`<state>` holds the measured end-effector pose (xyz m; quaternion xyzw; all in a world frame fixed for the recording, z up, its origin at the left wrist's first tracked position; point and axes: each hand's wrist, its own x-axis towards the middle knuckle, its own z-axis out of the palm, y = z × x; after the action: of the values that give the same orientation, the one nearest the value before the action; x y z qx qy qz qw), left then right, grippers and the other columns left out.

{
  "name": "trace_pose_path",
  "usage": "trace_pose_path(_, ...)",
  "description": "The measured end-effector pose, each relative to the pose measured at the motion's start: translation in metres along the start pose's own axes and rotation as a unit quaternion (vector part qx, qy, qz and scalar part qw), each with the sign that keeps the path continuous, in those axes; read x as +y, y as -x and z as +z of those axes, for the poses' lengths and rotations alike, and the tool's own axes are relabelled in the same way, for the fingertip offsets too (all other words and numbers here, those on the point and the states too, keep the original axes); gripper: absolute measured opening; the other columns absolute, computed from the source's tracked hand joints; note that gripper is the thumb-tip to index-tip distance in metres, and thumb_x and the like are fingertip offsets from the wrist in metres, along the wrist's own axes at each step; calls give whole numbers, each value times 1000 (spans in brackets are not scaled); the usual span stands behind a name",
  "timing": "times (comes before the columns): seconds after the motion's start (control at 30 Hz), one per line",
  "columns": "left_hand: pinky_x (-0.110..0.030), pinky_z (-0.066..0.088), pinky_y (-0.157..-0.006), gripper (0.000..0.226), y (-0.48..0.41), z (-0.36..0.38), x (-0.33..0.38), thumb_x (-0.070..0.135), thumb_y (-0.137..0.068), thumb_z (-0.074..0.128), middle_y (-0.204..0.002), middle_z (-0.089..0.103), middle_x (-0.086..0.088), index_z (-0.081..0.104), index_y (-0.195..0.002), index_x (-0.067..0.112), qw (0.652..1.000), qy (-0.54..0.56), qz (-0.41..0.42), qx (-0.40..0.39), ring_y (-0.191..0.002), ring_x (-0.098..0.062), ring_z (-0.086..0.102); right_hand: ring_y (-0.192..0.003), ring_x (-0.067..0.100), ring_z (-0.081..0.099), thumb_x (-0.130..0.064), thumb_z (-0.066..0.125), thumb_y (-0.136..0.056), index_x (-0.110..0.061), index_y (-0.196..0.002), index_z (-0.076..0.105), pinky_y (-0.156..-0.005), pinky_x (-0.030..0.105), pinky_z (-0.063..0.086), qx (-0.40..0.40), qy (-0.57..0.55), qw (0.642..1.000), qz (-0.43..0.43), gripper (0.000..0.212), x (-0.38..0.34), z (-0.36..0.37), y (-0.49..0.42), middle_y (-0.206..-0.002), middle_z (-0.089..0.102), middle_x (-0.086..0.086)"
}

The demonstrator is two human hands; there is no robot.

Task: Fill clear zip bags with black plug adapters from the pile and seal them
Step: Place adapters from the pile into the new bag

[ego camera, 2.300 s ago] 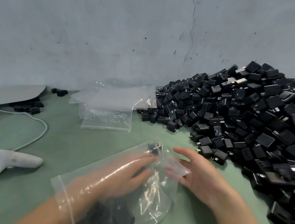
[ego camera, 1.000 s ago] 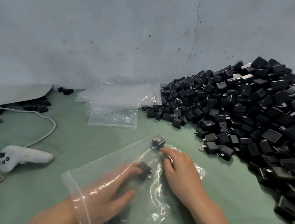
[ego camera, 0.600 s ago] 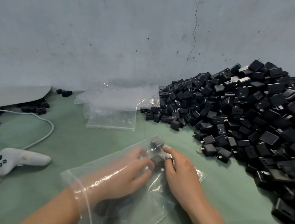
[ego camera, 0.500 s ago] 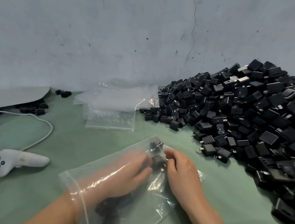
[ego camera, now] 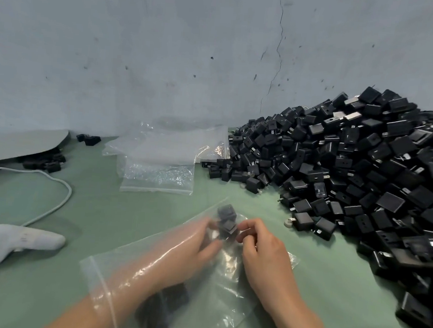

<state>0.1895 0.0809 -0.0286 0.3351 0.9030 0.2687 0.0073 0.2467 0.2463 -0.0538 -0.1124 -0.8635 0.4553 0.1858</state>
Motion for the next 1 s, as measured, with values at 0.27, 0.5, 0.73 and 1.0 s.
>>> trace_pose_path(0.27, -34, 40, -105, 37, 0, 4, -1, 38, -96, 43, -129, 52, 16, 58, -127, 25, 996, -20, 68, -62, -117, -5, 52, -93, 9, 56, -10, 44, -93, -33, -95, 57, -75, 28, 38, -4, 5, 1000, -7, 27, 2, 1, 0, -91, 64, -18)
trace_pose_path(0.5, -20, 36, -102, 38, -13, 8, 3, 31, -102, 46, -137, 45, 11, 49, -139, 25, 996, -52, 48, -63, -117, -6, 51, -98, 5, 55, -10, 44, -95, -33, -97, 56, -79, 21, 37, 2, 13, 1000, -22, 26, 1, 0, 0, -96, 59, -24)
trace_pose_path(0.73, -30, 42, -98, 59, -17, 14, -7, 56, -90, 34, -133, 39, 9, 33, -147, 38, 992, -103, -7, -68, -108, -12, 55, -102, 1, 50, -13, 43, -98, -37, -103, 57, -83, 18, 36, -9, 40, 998, -47, 28, 4, 1, 1, -103, 58, -27)
trace_pose_path(1.0, -24, 42, -101, 40, -10, -2, -3, 49, -101, 41, -128, 56, 12, 49, -138, 38, 998, 9, -43, -50, -108, 2, 57, -116, 7, 46, -17, 42, -99, -30, -133, 57, -99, 20, 34, -17, 100, 993, -60, 40, 5, 3, -2, -130, 59, -19)
